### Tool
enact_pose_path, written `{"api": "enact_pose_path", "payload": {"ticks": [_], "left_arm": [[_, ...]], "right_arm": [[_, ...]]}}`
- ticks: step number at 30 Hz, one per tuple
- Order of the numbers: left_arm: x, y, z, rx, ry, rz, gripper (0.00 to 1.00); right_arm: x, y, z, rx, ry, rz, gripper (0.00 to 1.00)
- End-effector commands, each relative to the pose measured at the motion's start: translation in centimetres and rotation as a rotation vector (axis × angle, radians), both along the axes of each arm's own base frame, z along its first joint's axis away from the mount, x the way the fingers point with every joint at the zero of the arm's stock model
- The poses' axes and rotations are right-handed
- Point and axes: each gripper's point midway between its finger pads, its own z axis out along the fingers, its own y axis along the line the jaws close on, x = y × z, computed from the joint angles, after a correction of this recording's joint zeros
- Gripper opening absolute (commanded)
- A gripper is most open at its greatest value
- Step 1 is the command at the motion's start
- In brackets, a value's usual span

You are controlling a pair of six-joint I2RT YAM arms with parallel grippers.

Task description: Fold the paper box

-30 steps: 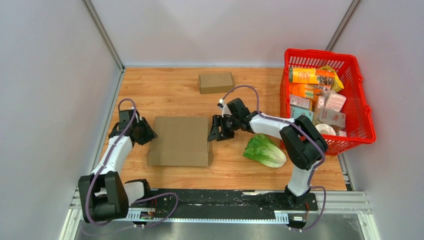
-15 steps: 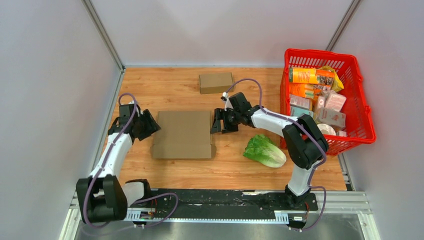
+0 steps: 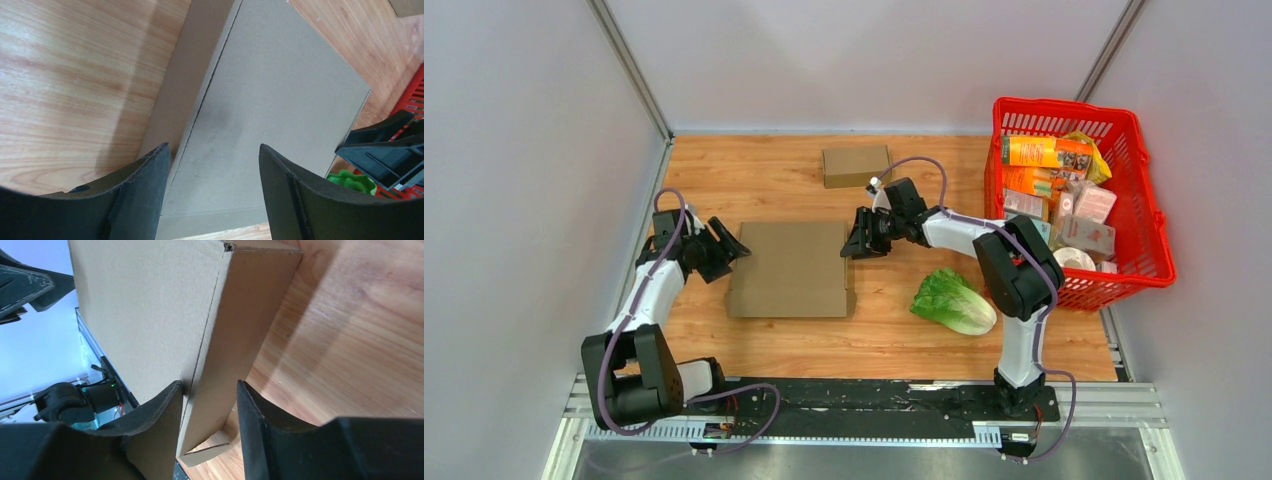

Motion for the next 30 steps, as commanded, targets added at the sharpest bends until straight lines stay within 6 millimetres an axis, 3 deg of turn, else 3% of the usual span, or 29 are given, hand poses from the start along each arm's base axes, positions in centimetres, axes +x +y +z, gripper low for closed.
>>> {"api": "enact_pose_path", "payload": {"ticks": [1, 6, 10, 13, 19, 25, 30], "left_arm": [[1.6, -0.2, 1.6, -0.053, -0.079, -0.007, 0.74], [1.5, -0.3, 2.8, -0.156, -0.114, -0.038, 0.75], [0.9, 0.7, 3.6, -0.147, -0.111, -0.043, 0.76], [0.5, 1.3, 2.9, -0.113, -0.068, -0.047, 0.76], [0.8, -0.8, 1.7, -0.266, -0.058, -0.127, 0.77], [1.8, -4.1, 4.9, -0.345, -0.246, -0.244, 0.77], [1.7, -5.2, 4.9, -0.361, -0.234, -0.26, 0.78]], "right_arm": [[0.9, 0.1, 0.2, 0.034, -0.004, -0.016, 0.43], [0.9, -2.4, -0.8, -0.012, 0.02, -0.08, 0.37], [0.6, -3.8, -2.3, -0.057, 0.039, -0.106, 0.32], [0.7, -5.1, -3.0, -0.111, 0.031, -0.148, 0.28], [1.4, -7.0, -4.1, -0.162, 0.045, -0.22, 0.21], [1.8, -6.3, -3.3, -0.121, 0.028, -0.194, 0.22], [2.0, -6.4, -3.5, -0.129, 0.028, -0.196, 0.23]]}}
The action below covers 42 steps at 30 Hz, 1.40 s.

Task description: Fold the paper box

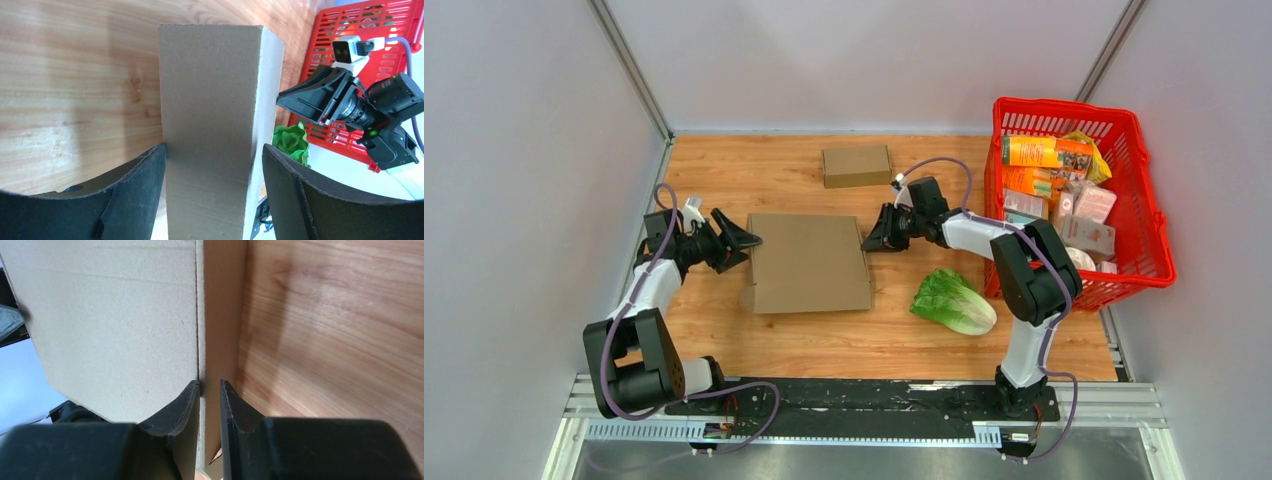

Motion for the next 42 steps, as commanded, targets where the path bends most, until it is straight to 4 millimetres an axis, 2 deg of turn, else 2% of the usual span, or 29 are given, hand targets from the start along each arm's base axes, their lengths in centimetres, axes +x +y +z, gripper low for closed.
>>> {"api": "enact_pose_path", "payload": {"ticks": [1, 7, 10, 11, 12, 14, 15, 16, 17, 18, 19, 20, 22, 23, 24, 25, 27, 30, 33, 34, 35, 36, 37, 39, 40, 41, 42], "left_arm": [[0.7, -1.7, 2.4, -0.062, -0.091, -0.062, 0.78], [0.9, -3.0, 2.4, -0.097, -0.061, -0.079, 0.74], [0.9, -3.7, 2.7, -0.108, -0.05, -0.092, 0.61], [0.8, -3.8, 2.8, -0.112, -0.043, -0.089, 0.55], [0.7, -3.8, 2.8, -0.116, -0.033, -0.083, 0.52], [0.4, -3.6, 3.1, -0.101, -0.01, -0.068, 0.46], [0.2, -3.5, 3.2, -0.094, -0.002, -0.063, 0.43], [-0.1, -3.4, 3.3, -0.087, 0.026, -0.051, 0.4], [-0.3, -3.4, 3.3, -0.084, 0.042, -0.049, 0.31], [-0.5, -3.3, 3.1, -0.084, 0.068, -0.045, 0.25], [-1.0, -3.4, 2.9, -0.084, 0.115, -0.051, 0.23], [-1.2, -3.4, 3.0, -0.087, 0.126, -0.057, 0.23], [-1.6, -3.5, 3.0, -0.089, 0.144, -0.059, 0.24], [-1.6, -3.5, 3.2, -0.088, 0.137, -0.056, 0.24], [-1.7, -3.5, 3.4, -0.087, 0.132, -0.055, 0.25], [-1.8, -3.4, 3.7, -0.082, 0.122, -0.051, 0.25], [-1.9, -3.5, 4.2, -0.09, 0.112, -0.05, 0.26], [-1.9, -3.5, 4.9, -0.079, 0.082, -0.058, 0.26], [-2.6, -2.2, 4.1, 0.043, 0.094, -0.041, 0.47], [-2.7, -1.9, 3.7, 0.071, 0.091, -0.022, 0.6], [-2.7, -1.9, 3.7, 0.072, 0.074, -0.018, 0.64], [-3.1, -1.9, 3.2, 0.072, 0.065, -0.016, 0.67], [-2.8, -1.9, 3.2, 0.075, 0.044, -0.012, 0.71], [-2.8, -2.3, 2.3, 0.051, 0.032, -0.017, 0.72], [-2.8, -2.4, 1.9, 0.041, 0.038, -0.017, 0.72], [-2.8, -2.4, 1.2, 0.036, 0.052, -0.017, 0.73], [-2.6, -2.6, 0.7, 0.03, 0.047, -0.016, 0.73]], "right_arm": [[0.4, -2.4, -3.7, -0.149, 0.018, -0.066, 0.23], [0.7, -2.2, -3.6, -0.147, 0.012, -0.064, 0.24], [0.8, -1.9, -3.1, -0.14, 0.001, -0.049, 0.28], [0.6, -1.7, -2.8, -0.143, -0.006, -0.04, 0.31], [0.7, -1.6, -2.4, -0.152, -0.026, -0.029, 0.39], [0.3, -1.5, -0.9, -0.188, -0.064, -0.023, 0.51], [0.1, -1.4, -0.2, -0.195, -0.077, -0.015, 0.61], [-0.1, -1.4, 1.6, -0.203, -0.104, -0.01, 0.66], [-0.4, -1.2, 2.7, -0.204, -0.123, -0.001, 0.71], [-0.8, -1.2, 3.6, -0.21, -0.137, 0.005, 0.81], [-1.1, -1.5, 4.6, -0.229, -0.154, 0.015, 0.85], [-1.7, -1.5, 6.4, -0.229, -0.193, 0.025, 0.89], [-2.5, -2.6, 7.5, -0.286, -0.22, 0.027, 0.97], [-3.0, -2.6, 9.2, -0.294, -0.296, 0.063, 0.98], [-3.3, -2.8, 9.8, -0.312, -0.325, 0.074, 1.0], [-3.2, -3.4, 9.9, -0.354, -0.355, 0.059, 1.0], [-3.8, -3.5, 10.3, -0.358, -0.388, 0.086, 1.0], [-4.2, -3.8, 9.9, -0.37, -0.377, 0.084, 1.0], [-3.4, -4.2, 9.1, -0.41, -0.388, 0.072, 1.0], [-2.6, -4.5, 8.6, -0.442, -0.393, 0.049, 1.0], [-1.8, -5.0, 8.1, -0.46, -0.373, 0.028, 1.0], [-1.1, -5.1, 8.3, -0.456, -0.351, -0.001, 0.99], [-0.4, -5.1, 7.3, -0.443, -0.308, -0.007, 0.95], [1.1, -4.6, 7.7, -0.419, -0.321, -0.03, 0.8], [1.7, -4.4, 6.4, -0.442, -0.297, -0.018, 0.7], [1.9, -4.2, 5.9, -0.452, -0.29, -0.002, 0.48], [2.7, -4.1, 5.9, -0.464, -0.295, 0.003, 0.39]]}}
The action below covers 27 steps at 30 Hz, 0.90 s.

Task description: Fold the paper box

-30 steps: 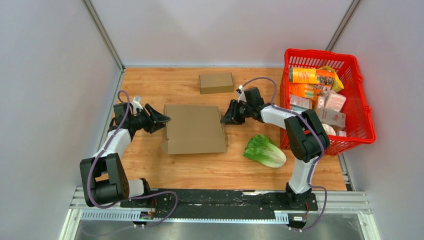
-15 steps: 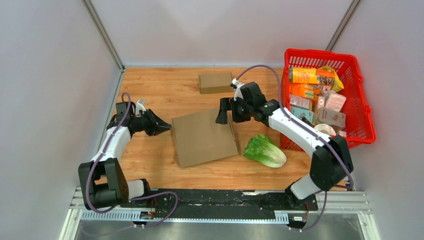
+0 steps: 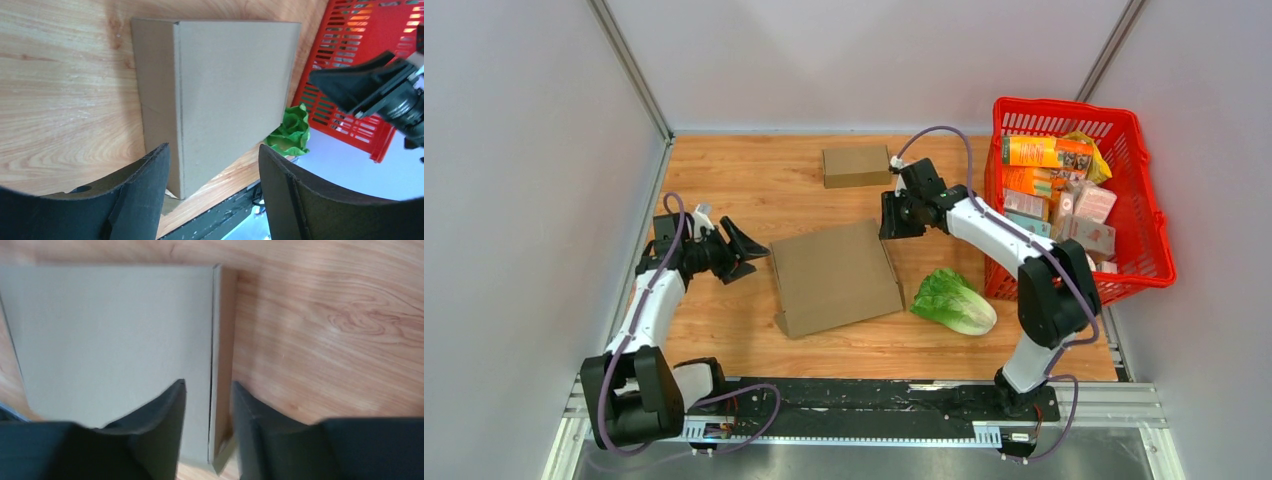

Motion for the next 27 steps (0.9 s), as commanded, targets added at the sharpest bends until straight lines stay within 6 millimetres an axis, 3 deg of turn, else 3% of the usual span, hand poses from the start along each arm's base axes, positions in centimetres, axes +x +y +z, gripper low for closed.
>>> {"api": "enact_pose_path", "payload": {"ticks": [1, 6, 12, 16, 27], "left_arm": [[0.7, -0.3, -1.9, -0.003, -0.027, -0.001, 0.73], [1.6, -0.7, -3.1, 0.002, -0.045, -0.007, 0.74], [2.4, -1.1, -3.7, -0.01, -0.04, -0.017, 0.75], [2.4, -1.7, -4.3, -0.03, -0.025, -0.037, 0.75], [2.3, -2.3, -4.8, -0.051, -0.049, -0.065, 0.77]], "right_arm": [[3.3, 0.8, -0.7, -0.028, -0.011, -0.008, 0.33], [4.3, 1.2, -1.4, -0.025, -0.024, -0.009, 0.32], [4.1, 1.4, -2.6, -0.027, 0.004, -0.003, 0.33], [4.0, 0.7, -3.5, -0.054, 0.014, -0.025, 0.19], [3.8, -2.2, -5.4, -0.071, 0.051, -0.109, 0.08]]}}
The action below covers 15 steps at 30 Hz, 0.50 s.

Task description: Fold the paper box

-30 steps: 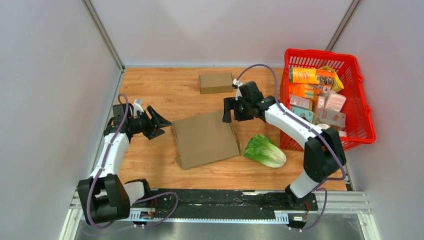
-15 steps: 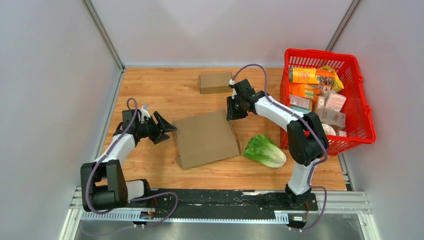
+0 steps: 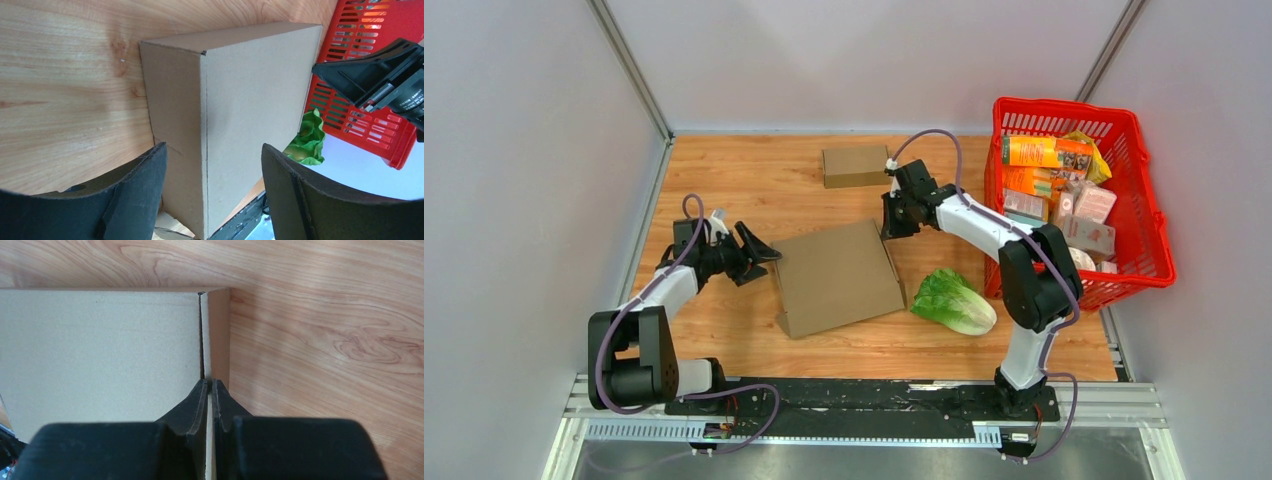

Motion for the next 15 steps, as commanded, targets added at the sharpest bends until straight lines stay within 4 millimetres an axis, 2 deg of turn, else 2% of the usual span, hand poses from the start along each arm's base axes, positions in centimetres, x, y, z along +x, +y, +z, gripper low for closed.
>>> {"api": "enact_pose_path", "payload": {"ticks": [1, 7, 15], "left_arm": [[0.5, -0.9, 0.5, -0.023, -0.053, -0.043, 0.77], [0.4, -1.5, 0.4, 0.0, -0.045, -0.063, 0.77], [0.5, -3.0, 1.2, -0.027, -0.075, -0.085, 0.78]], "right_arm": [[0.7, -2.6, -1.7, -0.05, 0.002, -0.071, 0.09], [0.8, -3.9, -2.8, -0.062, 0.025, -0.112, 0.08], [1.0, -4.0, -3.2, -0.057, 0.035, -0.115, 0.07]]}}
